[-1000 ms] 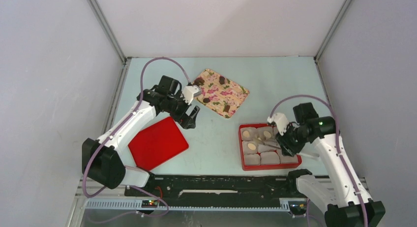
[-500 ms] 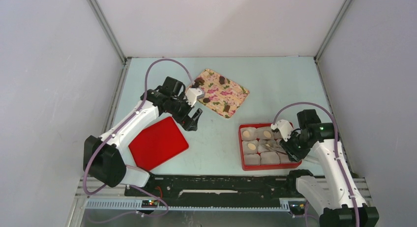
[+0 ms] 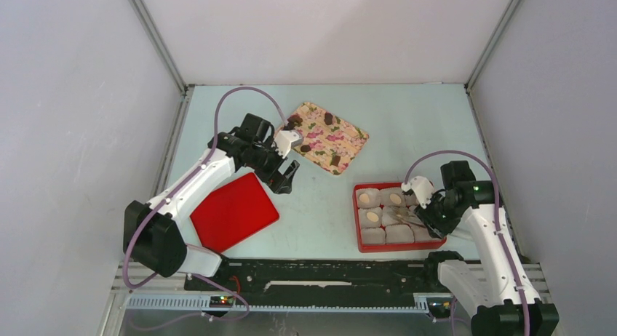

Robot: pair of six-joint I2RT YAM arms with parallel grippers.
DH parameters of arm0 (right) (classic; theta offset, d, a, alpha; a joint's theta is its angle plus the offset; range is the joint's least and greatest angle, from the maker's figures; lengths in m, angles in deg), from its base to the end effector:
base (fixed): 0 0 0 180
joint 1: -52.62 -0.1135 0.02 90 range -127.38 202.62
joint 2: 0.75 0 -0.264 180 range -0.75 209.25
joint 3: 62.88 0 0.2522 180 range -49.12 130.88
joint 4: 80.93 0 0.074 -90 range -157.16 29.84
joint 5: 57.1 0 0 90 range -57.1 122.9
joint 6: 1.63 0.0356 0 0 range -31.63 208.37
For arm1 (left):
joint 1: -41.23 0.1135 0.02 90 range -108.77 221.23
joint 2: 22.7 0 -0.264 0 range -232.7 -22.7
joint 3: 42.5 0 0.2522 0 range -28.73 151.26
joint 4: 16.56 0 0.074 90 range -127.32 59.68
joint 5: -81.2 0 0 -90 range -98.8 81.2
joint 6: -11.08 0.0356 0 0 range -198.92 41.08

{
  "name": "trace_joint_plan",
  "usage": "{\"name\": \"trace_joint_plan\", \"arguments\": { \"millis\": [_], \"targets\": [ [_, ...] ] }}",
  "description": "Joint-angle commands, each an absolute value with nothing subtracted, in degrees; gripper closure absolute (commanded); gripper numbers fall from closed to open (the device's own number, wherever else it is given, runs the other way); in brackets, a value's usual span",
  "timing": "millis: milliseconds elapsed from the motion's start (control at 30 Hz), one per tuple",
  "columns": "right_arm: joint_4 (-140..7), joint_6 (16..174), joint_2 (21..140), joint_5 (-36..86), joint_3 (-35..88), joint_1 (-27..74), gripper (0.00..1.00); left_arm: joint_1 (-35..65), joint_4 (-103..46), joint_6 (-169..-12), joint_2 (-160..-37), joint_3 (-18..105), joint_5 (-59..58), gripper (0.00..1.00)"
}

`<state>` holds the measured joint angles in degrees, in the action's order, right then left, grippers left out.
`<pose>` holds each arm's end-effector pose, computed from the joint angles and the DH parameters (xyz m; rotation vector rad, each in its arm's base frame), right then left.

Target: Pack the chocolate

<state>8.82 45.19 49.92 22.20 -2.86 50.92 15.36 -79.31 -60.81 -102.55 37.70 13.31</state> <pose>0.1195 0.0102 0.2512 -1.1337 2.6851 0.1686 0.2418 -0.1322 0.2801 1.1038 2.3957 -0.5574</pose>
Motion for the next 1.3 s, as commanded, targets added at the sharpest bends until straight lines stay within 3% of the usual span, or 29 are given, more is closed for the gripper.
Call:
{"name": "trace_joint_plan", "arguments": {
  "millis": [0,367,700,833,967,1267],
  "targets": [
    [9.93,44.24,48.69,22.28,-2.45,51.12,0.61,14.95,-79.15,-59.47,-102.04,40.30,12.85,0.02],
    [10.87,43.80,47.94,20.80,0.30,51.34,0.57,14.69,-79.36,-59.36,-101.82,40.10,12.67,0.02],
    [8.81,42.88,49.68,4.72,8.80,51.58,0.55,14.60,-79.08,-59.49,-101.09,39.63,12.16,0.02],
    [-4.85,53.14,55.09,1.48,10.56,48.73,0.55,14.60,-78.84,-59.50,-100.28,38.95,11.93,0.02],
    [-15.97,59.48,62.14,11.25,13.33,38.35,0.55,14.60,-78.32,-59.52,-98.55,38.07,10.47,0.02],
    [-20.03,65.46,85.53,16.36,30.44,32.35,0.57,16.34,-75.89,-58.43,-89.88,32.15,2.99,0.02]
  ]
}}
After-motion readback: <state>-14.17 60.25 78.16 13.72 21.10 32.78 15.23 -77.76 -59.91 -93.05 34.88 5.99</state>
